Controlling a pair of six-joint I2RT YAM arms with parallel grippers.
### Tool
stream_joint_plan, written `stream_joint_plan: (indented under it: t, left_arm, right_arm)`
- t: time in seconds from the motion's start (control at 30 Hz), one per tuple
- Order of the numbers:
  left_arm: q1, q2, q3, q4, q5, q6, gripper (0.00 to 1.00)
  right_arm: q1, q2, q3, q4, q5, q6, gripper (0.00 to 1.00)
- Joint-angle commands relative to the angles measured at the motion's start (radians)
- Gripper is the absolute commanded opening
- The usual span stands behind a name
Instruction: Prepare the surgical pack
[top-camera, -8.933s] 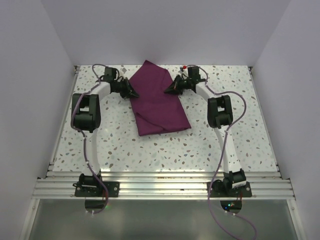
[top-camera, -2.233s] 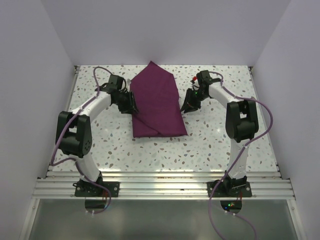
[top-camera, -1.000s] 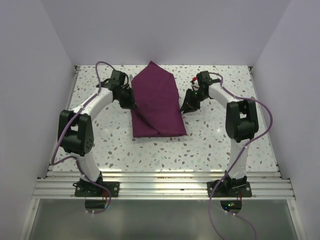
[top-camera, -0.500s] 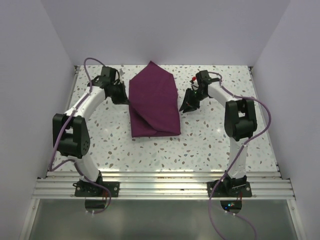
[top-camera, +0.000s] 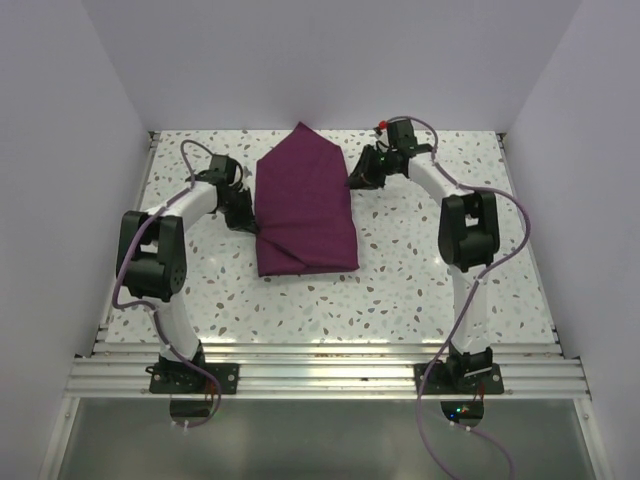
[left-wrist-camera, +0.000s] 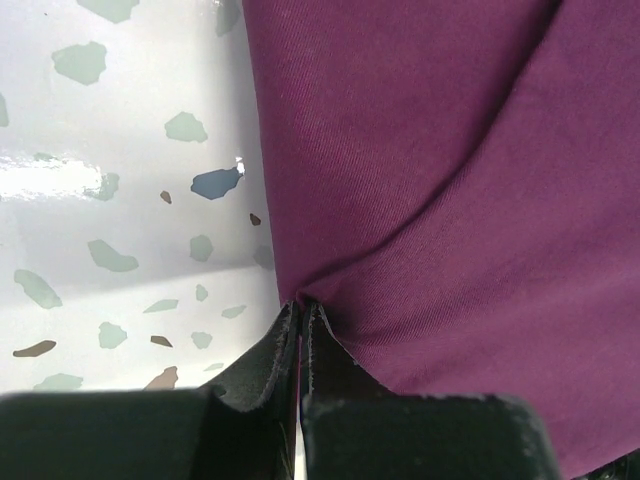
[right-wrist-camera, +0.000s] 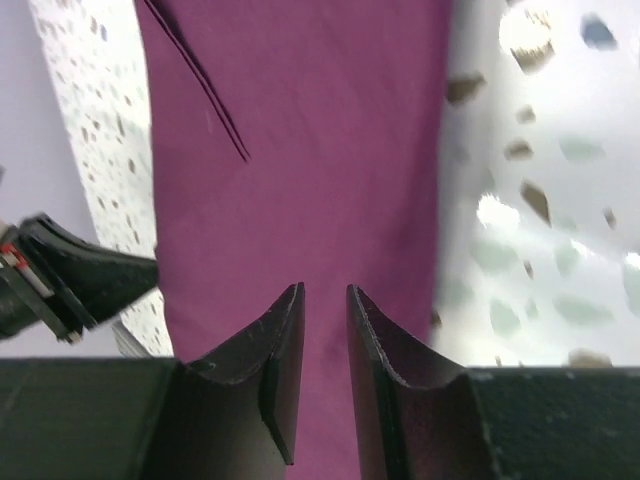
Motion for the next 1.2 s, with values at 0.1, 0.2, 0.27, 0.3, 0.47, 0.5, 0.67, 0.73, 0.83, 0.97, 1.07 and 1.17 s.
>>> stream_joint_plan:
  t: [0.1, 0.2, 0.27, 0.3, 0.47, 0.5, 0.67, 0.73, 0.83, 0.97, 1.07, 1.17]
  left_arm:
    - [0.024, 0.005, 0.018, 0.038, -0.043, 0.042, 0.21]
    - [0.035, -0.024, 0.043, 0.035, -0.065, 0.036, 0.42]
    - [0.044, -0.032, 0.078, 0.027, -0.079, 0.036, 0.49]
    - [0.047, -0.033, 0.089, 0.026, -0.095, 0.036, 0.52]
    - [0.078, -0.013, 0.170, 0.056, -0.098, 0.019, 0.63]
    - [0.081, -0.003, 0.184, 0.064, -0.084, 0.017, 0.66]
    - [0.090, 0.082, 0.280, 0.171, -0.066, 0.008, 0.79]
    - [0.093, 0.149, 0.354, 0.205, -0.079, -0.004, 0.82]
    - [0.095, 0.250, 0.457, 0.246, -0.099, -0.032, 0.83]
    - [0.093, 0.346, 0.535, 0.305, -0.131, -0.075, 0.85]
    - [0.095, 0.386, 0.554, 0.363, -0.153, -0.098, 0.85]
    - [0.095, 0.421, 0.569, 0.409, -0.178, -0.110, 0.86]
  right_arm:
    - [0.025, 0.136, 0.141, 0.227, -0.088, 0.101, 0.27]
    - [0.026, 0.226, 0.213, 0.271, -0.117, 0.143, 0.26]
    - [0.028, 0.298, 0.286, 0.261, -0.116, 0.152, 0.25]
    - [0.026, 0.317, 0.311, 0.265, -0.120, 0.153, 0.25]
    - [0.028, 0.378, 0.452, 0.255, -0.123, 0.161, 0.27]
    - [0.026, 0.395, 0.473, 0.252, -0.128, 0.164, 0.29]
    - [0.023, 0.385, 0.538, 0.262, -0.097, 0.149, 0.57]
    - [0.014, 0.379, 0.547, 0.271, -0.049, 0.147, 0.68]
    - [-0.007, 0.397, 0.572, 0.296, -0.001, 0.173, 0.74]
    - [-0.035, 0.461, 0.619, 0.311, 0.031, 0.212, 0.75]
    - [-0.050, 0.489, 0.641, 0.321, 0.044, 0.200, 0.76]
    - [-0.067, 0.515, 0.655, 0.313, 0.058, 0.193, 0.74]
